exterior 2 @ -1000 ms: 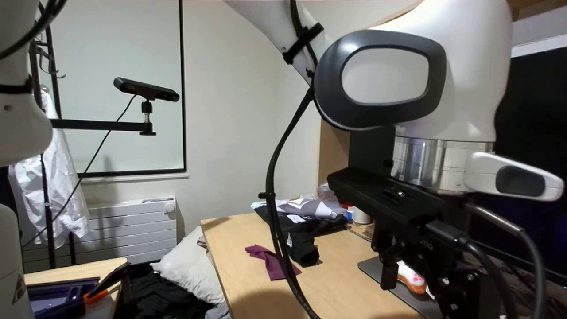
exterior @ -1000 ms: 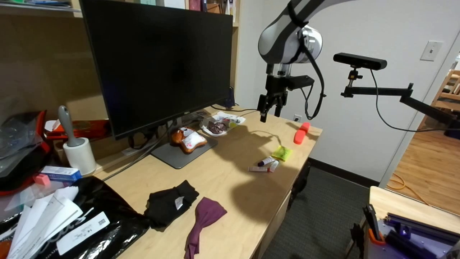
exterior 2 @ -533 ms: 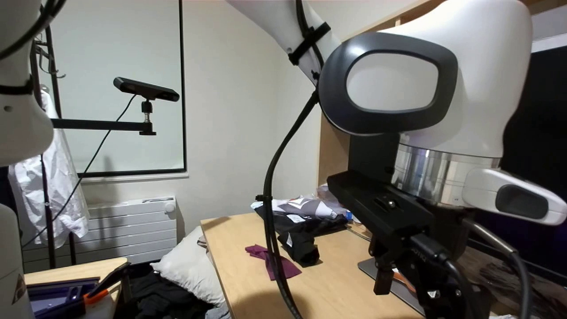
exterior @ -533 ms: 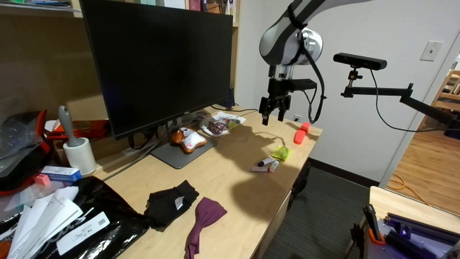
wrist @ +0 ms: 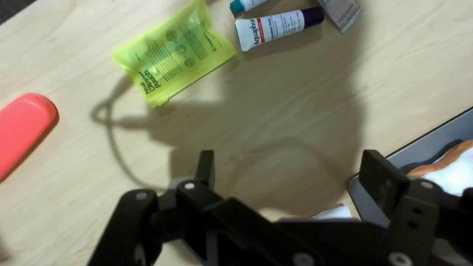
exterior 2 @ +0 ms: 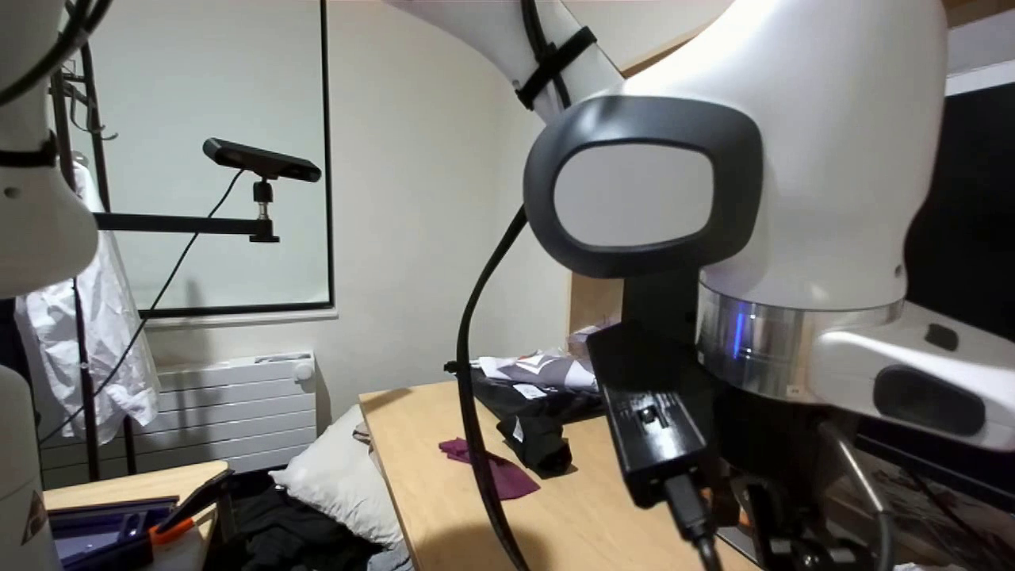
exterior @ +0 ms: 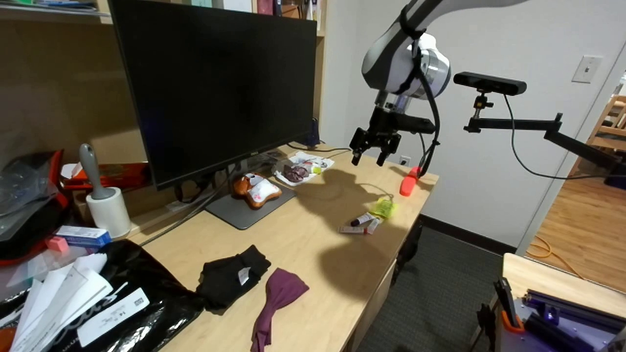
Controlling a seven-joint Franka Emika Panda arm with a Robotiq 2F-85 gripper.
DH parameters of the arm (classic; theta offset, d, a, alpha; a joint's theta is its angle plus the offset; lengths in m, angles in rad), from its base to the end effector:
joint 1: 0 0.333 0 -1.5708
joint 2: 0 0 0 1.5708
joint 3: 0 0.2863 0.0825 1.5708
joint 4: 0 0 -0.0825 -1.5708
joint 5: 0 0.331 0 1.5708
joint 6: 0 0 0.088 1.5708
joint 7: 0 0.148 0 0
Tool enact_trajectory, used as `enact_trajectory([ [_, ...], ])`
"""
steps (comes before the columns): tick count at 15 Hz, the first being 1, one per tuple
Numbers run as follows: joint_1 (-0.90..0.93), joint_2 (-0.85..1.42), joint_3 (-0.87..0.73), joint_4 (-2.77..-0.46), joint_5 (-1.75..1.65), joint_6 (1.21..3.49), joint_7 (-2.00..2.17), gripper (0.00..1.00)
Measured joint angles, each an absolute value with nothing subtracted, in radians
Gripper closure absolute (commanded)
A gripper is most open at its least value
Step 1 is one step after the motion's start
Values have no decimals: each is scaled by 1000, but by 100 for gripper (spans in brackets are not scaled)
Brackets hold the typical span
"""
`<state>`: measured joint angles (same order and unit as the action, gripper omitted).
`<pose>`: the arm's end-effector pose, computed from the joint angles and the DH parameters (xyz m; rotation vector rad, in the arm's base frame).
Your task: Move the maroon cloth to the left then move the yellow object to the left
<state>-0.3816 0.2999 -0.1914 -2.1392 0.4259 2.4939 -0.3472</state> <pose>0.4560 -0.2855 0.2434 -2.8628 0.8054 -0.2294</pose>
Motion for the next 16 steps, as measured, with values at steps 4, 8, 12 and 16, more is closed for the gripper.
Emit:
enact_trajectory([
  [4, -440, 298, -191, -2207, 610, 2581, -348, 0],
  [8, -460, 300, -197, -2241, 711, 2635, -349, 0],
  [12, -454, 301, -196, -2238, 711, 2635, -349, 0],
  [16, -453, 317, -191, -2252, 782, 2734, -313, 0],
])
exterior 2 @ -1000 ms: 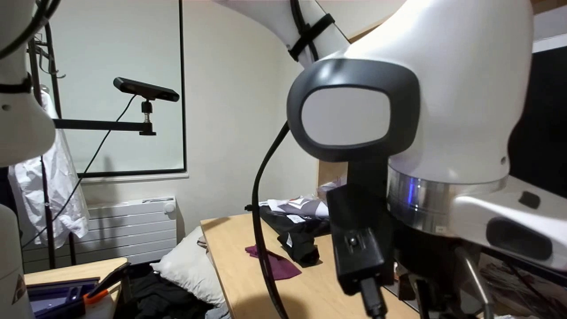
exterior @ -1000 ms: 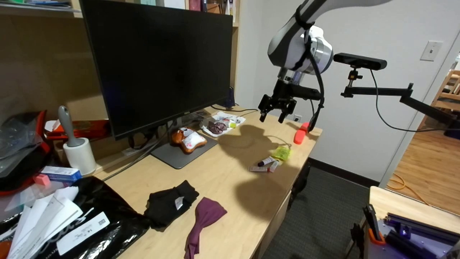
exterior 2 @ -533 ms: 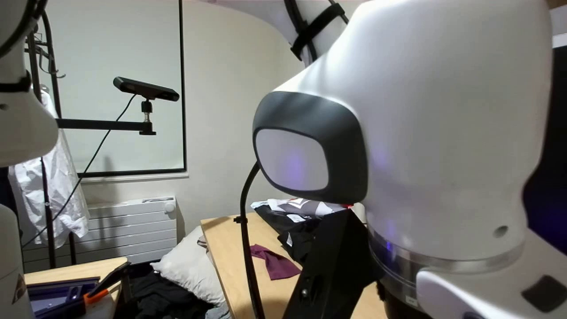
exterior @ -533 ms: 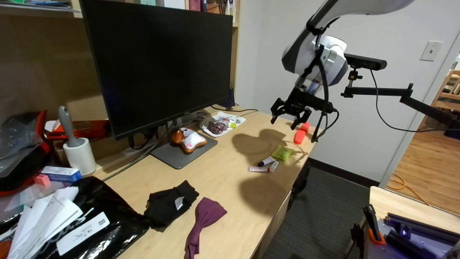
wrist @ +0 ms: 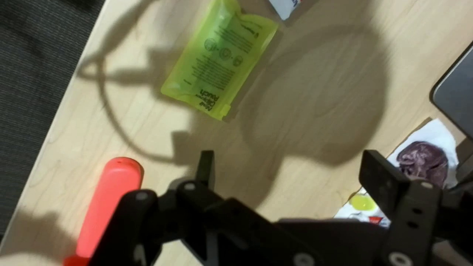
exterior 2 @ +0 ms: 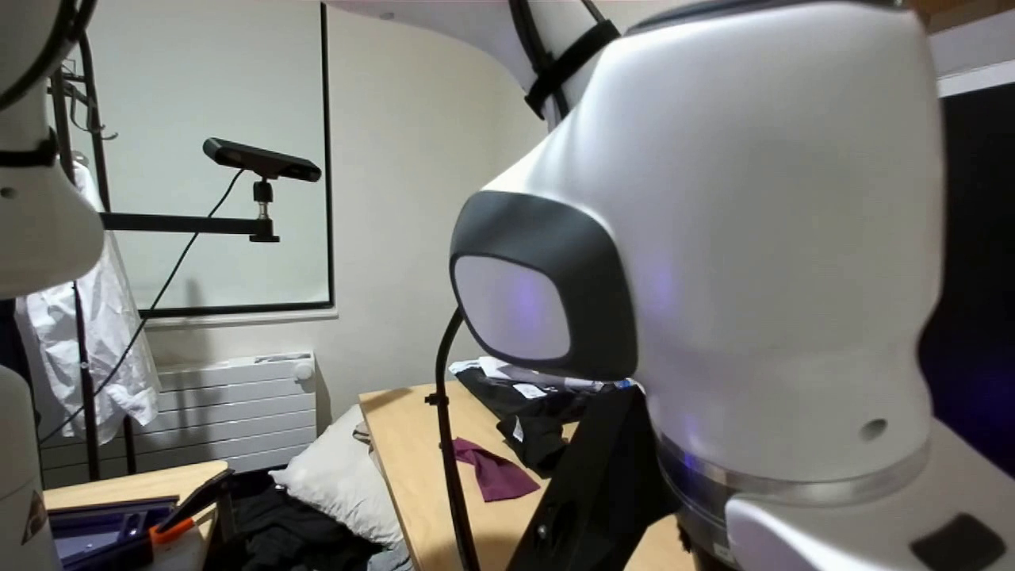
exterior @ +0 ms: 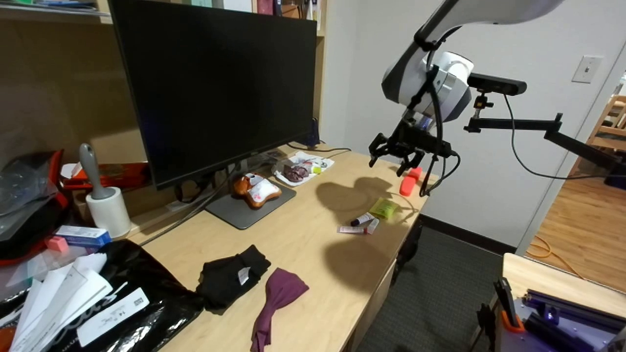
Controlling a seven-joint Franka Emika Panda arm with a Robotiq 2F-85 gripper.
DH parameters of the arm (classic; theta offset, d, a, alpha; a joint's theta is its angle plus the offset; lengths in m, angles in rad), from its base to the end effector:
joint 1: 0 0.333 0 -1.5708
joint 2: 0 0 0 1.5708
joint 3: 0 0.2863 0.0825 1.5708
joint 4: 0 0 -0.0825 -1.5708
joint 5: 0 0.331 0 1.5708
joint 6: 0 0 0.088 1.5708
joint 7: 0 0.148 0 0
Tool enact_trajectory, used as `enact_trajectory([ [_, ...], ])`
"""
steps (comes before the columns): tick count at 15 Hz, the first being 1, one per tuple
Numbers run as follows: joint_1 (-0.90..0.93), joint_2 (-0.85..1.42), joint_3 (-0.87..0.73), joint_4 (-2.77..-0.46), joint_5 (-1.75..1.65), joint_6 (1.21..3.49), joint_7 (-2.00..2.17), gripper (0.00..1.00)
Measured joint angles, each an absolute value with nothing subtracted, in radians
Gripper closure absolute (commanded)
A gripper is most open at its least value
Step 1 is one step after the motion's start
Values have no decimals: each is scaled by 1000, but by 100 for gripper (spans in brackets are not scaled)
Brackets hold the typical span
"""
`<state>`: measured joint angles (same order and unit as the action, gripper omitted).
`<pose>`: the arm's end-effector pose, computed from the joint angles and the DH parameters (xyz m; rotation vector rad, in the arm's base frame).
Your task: Move the maroon cloth to the left then move the yellow object to the left
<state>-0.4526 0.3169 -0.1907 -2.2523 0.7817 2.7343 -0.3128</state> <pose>0.4076 -0.3278 0.2147 -2.5515 1.4138 -0.4402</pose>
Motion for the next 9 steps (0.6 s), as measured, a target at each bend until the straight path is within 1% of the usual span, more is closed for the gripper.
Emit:
enact_trajectory([
  [4, -420, 368, -191, -2302, 822, 2906, -218, 0],
  [9, -294, 467, -268, -2356, 714, 2965, 18, 0],
])
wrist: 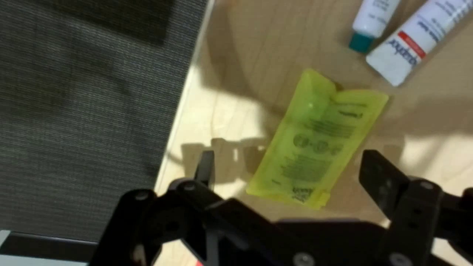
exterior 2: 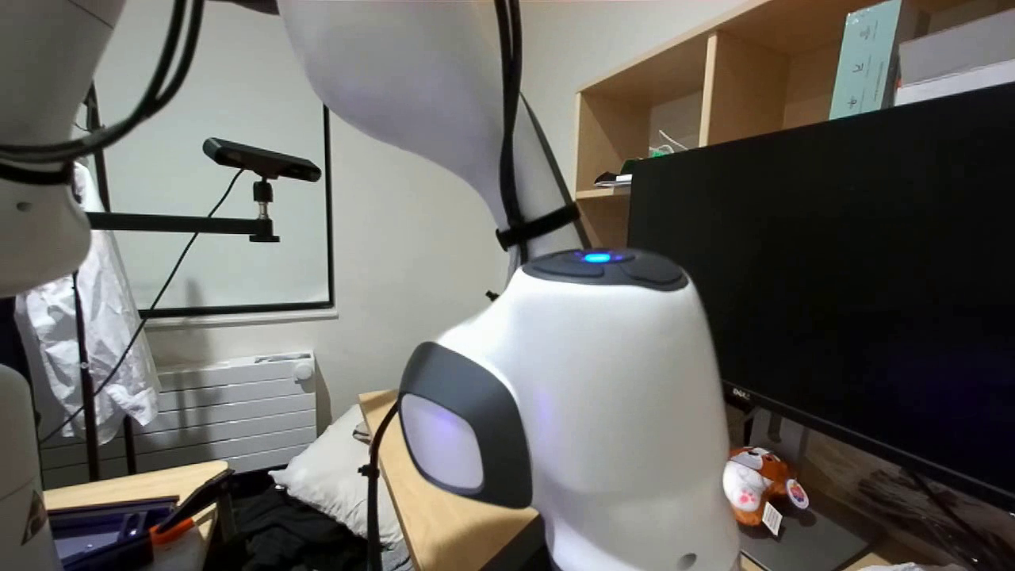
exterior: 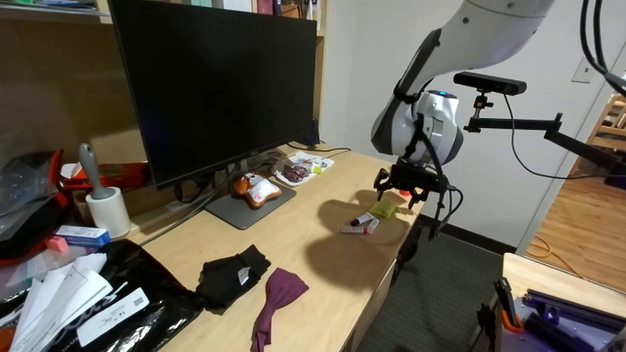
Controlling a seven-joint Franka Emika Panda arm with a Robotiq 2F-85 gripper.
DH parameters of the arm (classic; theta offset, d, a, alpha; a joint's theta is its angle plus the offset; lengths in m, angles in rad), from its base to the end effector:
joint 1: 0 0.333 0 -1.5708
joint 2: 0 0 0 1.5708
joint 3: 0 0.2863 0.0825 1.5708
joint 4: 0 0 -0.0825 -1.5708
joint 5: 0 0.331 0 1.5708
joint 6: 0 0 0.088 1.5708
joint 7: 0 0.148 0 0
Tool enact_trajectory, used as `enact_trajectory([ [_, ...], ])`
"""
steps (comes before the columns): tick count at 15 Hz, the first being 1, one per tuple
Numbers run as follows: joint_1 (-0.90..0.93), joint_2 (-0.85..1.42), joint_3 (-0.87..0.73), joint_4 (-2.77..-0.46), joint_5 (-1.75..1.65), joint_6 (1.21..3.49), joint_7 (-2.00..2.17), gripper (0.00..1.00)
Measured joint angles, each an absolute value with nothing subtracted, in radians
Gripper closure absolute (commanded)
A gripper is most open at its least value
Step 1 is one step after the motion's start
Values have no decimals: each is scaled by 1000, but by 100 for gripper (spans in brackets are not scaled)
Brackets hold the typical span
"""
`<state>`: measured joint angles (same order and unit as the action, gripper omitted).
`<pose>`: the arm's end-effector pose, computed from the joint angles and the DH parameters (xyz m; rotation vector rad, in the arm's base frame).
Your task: Move the maroon cloth to the left then move the yellow object to the left
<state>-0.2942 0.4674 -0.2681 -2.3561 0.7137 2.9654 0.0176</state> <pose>0.3819 -0.3000 0.1373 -2.5377 1.8020 -0.3075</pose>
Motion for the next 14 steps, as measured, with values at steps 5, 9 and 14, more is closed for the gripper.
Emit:
enact_trajectory([
  [5, -249, 504, -277, -2360, 645, 2965, 180, 0],
  [9, -248, 504, -280, -2360, 644, 2965, 180, 0],
  [14, -201, 506, -344, -2362, 569, 2861, 332, 0],
])
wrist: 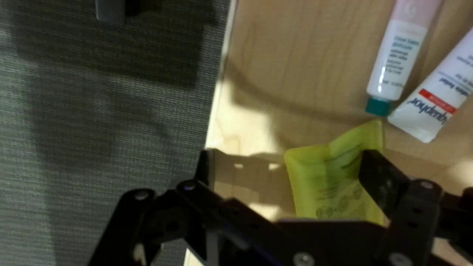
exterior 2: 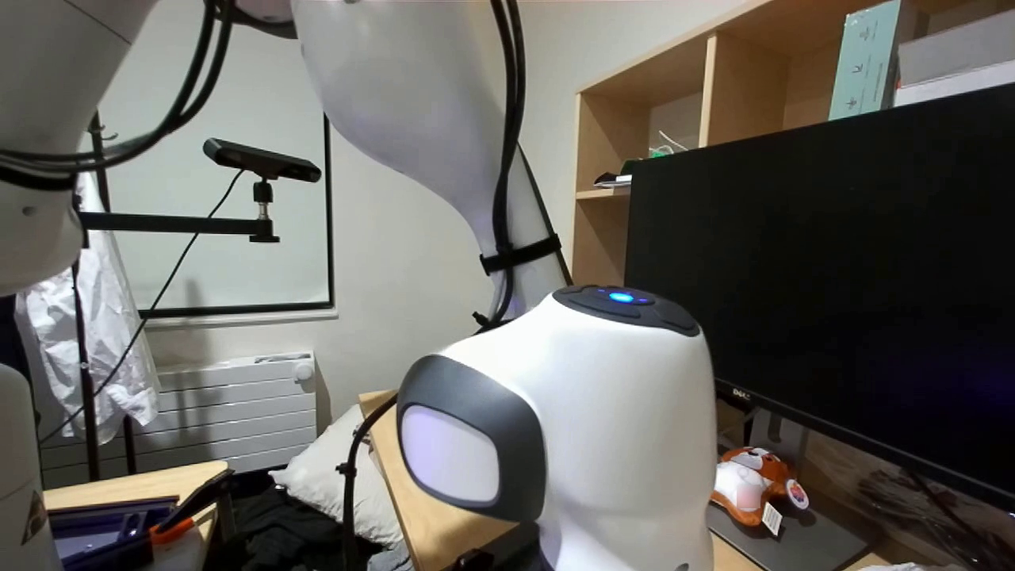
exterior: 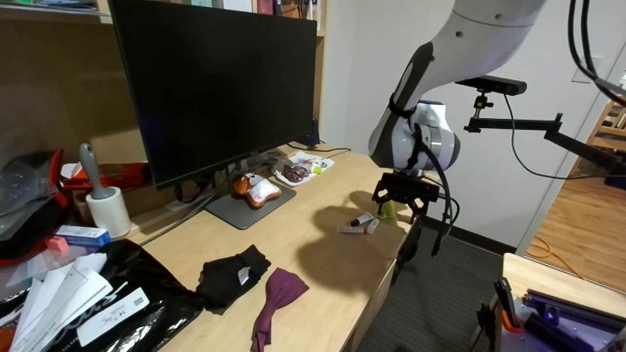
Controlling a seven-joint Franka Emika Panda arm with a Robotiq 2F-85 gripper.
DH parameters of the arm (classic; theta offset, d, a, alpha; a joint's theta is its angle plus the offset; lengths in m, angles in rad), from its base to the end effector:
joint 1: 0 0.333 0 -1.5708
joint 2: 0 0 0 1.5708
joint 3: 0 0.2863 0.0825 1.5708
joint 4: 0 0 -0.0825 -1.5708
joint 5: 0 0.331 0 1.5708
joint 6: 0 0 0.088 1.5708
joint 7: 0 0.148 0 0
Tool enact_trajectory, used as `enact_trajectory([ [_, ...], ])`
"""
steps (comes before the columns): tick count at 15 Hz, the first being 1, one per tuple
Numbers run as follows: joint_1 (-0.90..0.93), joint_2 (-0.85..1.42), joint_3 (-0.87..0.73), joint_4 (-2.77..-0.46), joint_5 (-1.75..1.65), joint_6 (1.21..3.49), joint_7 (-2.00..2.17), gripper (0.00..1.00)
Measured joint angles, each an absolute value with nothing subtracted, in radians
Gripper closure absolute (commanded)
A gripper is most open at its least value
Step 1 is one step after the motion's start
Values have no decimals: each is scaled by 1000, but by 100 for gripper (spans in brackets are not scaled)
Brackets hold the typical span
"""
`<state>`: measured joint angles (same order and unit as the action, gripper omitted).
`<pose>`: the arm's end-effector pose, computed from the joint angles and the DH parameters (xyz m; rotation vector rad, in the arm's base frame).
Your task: Move the maroon cloth to the left then move the yellow object to the left
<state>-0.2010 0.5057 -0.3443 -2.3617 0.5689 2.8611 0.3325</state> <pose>0.3790 -0.2779 0.1153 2.4207 -1.9955 0.0976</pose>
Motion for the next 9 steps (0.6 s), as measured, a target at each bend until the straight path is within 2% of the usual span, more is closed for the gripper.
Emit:
enact_trajectory([
  [3, -158, 494, -380, -2359, 506, 2773, 489, 0],
  [9, -155, 449, -343, -2357, 507, 2735, 602, 0],
])
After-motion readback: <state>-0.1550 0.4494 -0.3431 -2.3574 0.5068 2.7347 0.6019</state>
